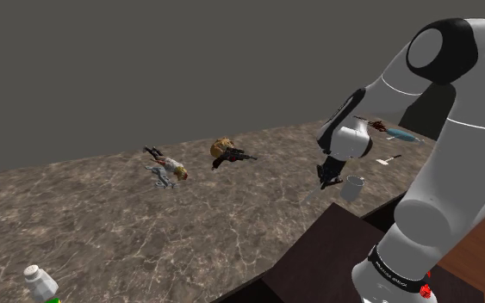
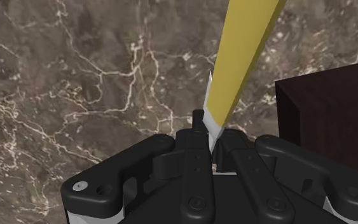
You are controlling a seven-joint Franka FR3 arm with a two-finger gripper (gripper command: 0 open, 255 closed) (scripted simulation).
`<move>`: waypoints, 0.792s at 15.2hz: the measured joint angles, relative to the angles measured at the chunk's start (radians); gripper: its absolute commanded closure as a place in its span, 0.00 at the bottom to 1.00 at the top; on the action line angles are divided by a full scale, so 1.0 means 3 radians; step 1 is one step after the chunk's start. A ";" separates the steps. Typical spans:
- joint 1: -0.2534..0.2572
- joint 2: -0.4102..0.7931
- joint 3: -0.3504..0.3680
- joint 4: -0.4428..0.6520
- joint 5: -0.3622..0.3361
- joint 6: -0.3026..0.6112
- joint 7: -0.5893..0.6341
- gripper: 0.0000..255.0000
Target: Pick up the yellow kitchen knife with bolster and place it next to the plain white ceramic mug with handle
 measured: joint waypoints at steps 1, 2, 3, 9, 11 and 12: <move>-0.0018 0.0051 0.0031 0.0009 0.0076 0.0033 -0.0060 1.00; -0.0035 0.0110 0.0069 0.0029 0.0152 0.0062 -0.0116 1.00; -0.0059 0.0161 0.0108 0.0031 0.0233 0.0100 -0.0182 1.00; -0.0265 0.0525 0.0409 0.0136 0.0720 0.0314 -0.0578 1.00; -0.0321 0.0608 0.0485 0.0166 0.0823 0.0363 -0.0663 1.00; -0.0328 0.0625 0.0499 0.0176 0.0839 0.0370 -0.0672 1.00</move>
